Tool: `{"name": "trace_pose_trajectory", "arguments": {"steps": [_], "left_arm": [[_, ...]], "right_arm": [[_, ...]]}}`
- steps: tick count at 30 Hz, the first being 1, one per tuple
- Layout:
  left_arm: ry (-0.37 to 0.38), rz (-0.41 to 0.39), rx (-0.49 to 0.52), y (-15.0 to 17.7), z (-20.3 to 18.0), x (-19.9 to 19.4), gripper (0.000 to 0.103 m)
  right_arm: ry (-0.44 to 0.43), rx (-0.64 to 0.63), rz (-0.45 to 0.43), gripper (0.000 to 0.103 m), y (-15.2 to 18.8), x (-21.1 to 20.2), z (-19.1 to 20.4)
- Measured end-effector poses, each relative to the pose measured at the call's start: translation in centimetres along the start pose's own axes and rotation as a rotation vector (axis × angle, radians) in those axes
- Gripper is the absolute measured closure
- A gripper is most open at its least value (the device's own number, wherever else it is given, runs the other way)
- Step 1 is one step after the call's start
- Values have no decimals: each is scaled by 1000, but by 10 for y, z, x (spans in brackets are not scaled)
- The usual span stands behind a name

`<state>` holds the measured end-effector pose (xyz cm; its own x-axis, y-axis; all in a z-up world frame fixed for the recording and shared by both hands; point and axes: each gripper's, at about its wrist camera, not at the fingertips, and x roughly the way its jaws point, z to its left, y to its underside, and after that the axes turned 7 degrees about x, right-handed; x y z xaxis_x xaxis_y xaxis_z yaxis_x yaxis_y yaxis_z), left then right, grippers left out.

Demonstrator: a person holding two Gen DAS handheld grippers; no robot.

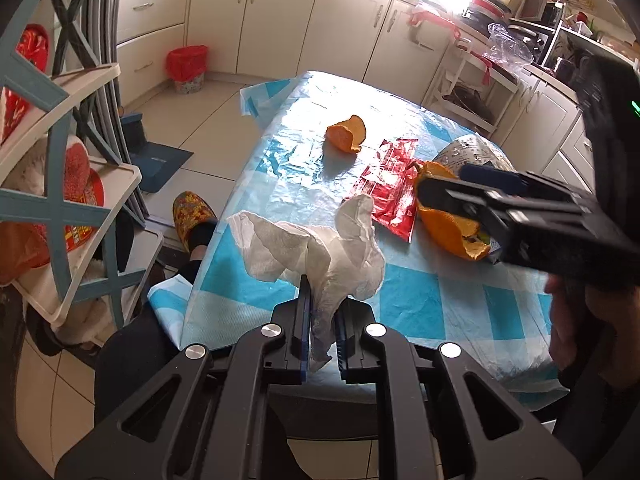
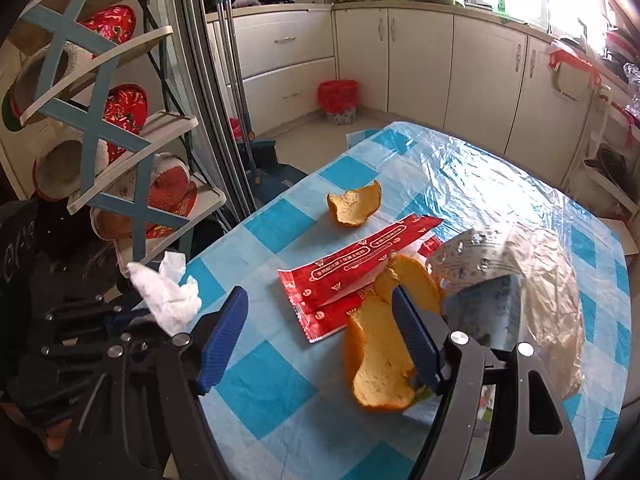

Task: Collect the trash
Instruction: 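Grasp the large orange peel with the right tool while the left tool holds the tissue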

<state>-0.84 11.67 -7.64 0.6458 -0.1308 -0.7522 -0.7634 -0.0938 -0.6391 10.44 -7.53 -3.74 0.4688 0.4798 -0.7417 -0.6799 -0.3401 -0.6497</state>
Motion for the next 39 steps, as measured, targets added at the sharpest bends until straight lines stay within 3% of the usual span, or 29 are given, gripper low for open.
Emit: {"name": "trace_pose_trajectory", "arguments": {"steps": [8,10,14,18,23,29,36,39], "left_arm": [[24,-1,-13,3,5,5,93],[27,-1,-18,3,7,6,93],[35,1,-29,4,11,8,93],[37,4,-34,4,12,10,93],[35,3,-32,3,12,11,93],[57,-22,-15,-5,-1,-3,93],[146,-77,73,-28,-58,-34,93],[195,-98,127,-38,-93,-47,93]], "right_arm": [[69,13,36,33,-42,50,10],[87,40,74,50,-52,67,9],[109,67,144,66,-64,99,6],[79,108,167,95,-67,104,0],[-73,204,95,98,-65,68,-11],[-202,271,-68,98,-56,-24,-26],[-183,389,-203,98,-12,-130,-84],[-126,457,-244,98,16,-165,-116]]}}
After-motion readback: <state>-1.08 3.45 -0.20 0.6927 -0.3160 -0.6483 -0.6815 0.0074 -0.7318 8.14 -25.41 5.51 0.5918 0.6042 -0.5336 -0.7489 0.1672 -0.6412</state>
